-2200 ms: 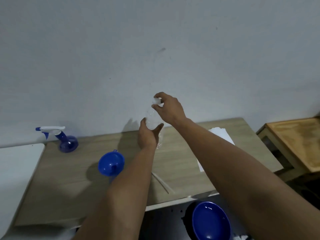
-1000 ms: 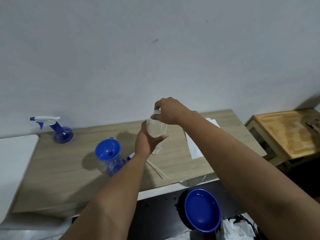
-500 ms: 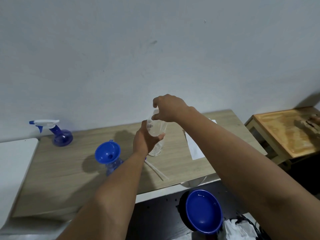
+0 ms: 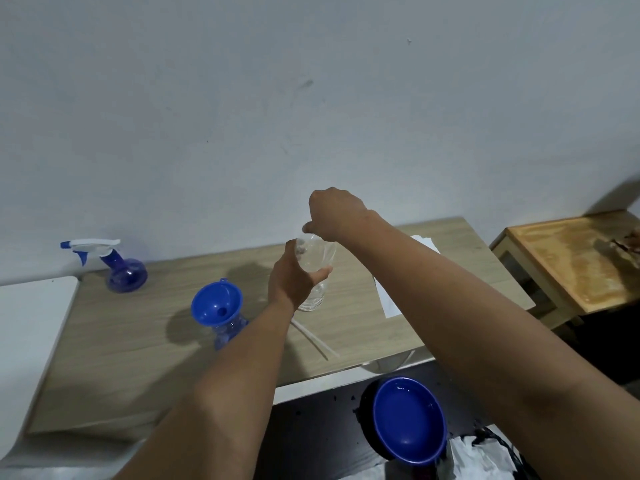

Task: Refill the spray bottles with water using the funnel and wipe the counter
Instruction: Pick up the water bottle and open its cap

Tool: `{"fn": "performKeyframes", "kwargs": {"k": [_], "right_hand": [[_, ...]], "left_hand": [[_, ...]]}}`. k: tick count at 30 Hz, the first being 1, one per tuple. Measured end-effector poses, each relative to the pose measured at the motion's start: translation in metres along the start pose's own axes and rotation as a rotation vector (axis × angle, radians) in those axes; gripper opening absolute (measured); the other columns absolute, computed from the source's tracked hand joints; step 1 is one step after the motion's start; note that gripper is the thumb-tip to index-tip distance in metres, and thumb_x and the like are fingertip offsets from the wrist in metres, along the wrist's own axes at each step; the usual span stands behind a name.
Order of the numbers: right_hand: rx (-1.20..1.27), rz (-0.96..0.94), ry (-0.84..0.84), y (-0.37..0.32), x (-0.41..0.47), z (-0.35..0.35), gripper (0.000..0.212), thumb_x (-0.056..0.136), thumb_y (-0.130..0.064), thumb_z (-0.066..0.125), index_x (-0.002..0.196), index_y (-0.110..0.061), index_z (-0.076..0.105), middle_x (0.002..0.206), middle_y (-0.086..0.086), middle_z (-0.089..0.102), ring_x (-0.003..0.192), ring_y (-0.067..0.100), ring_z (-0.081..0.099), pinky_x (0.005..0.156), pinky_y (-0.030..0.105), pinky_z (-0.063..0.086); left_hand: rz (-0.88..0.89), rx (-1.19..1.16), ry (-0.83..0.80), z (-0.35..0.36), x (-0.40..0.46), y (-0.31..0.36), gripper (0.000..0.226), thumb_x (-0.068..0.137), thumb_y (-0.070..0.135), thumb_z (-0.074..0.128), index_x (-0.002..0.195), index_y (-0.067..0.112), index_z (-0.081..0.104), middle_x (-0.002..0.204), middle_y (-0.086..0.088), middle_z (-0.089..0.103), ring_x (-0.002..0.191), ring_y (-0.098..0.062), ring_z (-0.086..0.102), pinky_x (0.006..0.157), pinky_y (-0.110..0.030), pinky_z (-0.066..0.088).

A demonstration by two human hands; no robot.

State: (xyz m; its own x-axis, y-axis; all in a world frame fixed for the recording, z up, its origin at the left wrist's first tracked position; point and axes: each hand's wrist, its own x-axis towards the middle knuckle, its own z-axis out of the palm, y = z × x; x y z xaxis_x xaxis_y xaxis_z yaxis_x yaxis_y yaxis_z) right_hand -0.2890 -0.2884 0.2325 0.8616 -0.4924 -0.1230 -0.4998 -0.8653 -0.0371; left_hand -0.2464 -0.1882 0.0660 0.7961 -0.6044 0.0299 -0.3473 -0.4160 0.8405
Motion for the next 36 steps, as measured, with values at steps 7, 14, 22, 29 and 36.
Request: {"fn": "performKeyframes", "kwargs": {"k": [7,14,22,29,36], "right_hand": [[0.170,0.002,0.015,0.004,-0.002,-0.016,0.022,0.086,-0.018,0.075,0.107,-0.012,0.073,0.101,0.002,0.076,0.094,0.024,0.073,0.077,0.034,0.057],[0.643,0.218,0.271,0.047,0.009,0.000,0.028,0.077,-0.044,0.086,0.081,-0.024,0.065,0.077,-0.012,0.067,0.066,0.009,0.063,0.062,0.026,0.047],[0.694,0.456,0.036,0.083,0.002,0.140,0.025,0.075,-0.024,0.090,0.079,-0.020,0.065,0.081,-0.001,0.072,0.085,0.024,0.072,0.071,0.031,0.054],[0.676,0.415,-0.106,0.079,-0.001,0.237,0.049,0.085,-0.020,0.077,0.134,-0.020,0.069,0.127,0.003,0.074,0.120,0.025,0.067,0.104,0.036,0.052],[0.598,0.359,-0.022,0.060,-0.007,0.276,0.026,0.089,-0.029,0.065,0.112,-0.023,0.076,0.112,0.007,0.073,0.110,0.033,0.064,0.083,0.036,0.050]], "left_hand": [[-0.036,-0.009,-0.035,-0.002,0.000,0.001,0.078,0.061,0.063,0.079,0.121,0.032,0.041,0.116,0.010,0.064,0.109,-0.021,0.063,0.087,-0.033,0.048],[-0.071,-0.040,-0.030,-0.005,-0.004,-0.002,0.086,0.052,0.071,0.082,0.120,0.042,0.039,0.126,0.020,0.061,0.110,-0.010,0.061,0.088,-0.035,0.051],[-0.040,-0.002,0.045,-0.003,-0.005,-0.008,0.082,0.050,0.074,0.080,0.116,0.044,0.041,0.125,0.020,0.065,0.111,-0.010,0.065,0.085,-0.028,0.050],[-0.006,-0.021,0.108,0.009,0.000,-0.016,0.083,0.054,0.070,0.082,0.123,0.041,0.046,0.120,0.024,0.065,0.110,-0.003,0.064,0.089,-0.036,0.055],[0.001,-0.030,0.132,0.012,0.002,-0.020,0.082,0.054,0.072,0.080,0.121,0.040,0.047,0.115,0.025,0.065,0.104,-0.005,0.065,0.087,-0.038,0.056]]}}
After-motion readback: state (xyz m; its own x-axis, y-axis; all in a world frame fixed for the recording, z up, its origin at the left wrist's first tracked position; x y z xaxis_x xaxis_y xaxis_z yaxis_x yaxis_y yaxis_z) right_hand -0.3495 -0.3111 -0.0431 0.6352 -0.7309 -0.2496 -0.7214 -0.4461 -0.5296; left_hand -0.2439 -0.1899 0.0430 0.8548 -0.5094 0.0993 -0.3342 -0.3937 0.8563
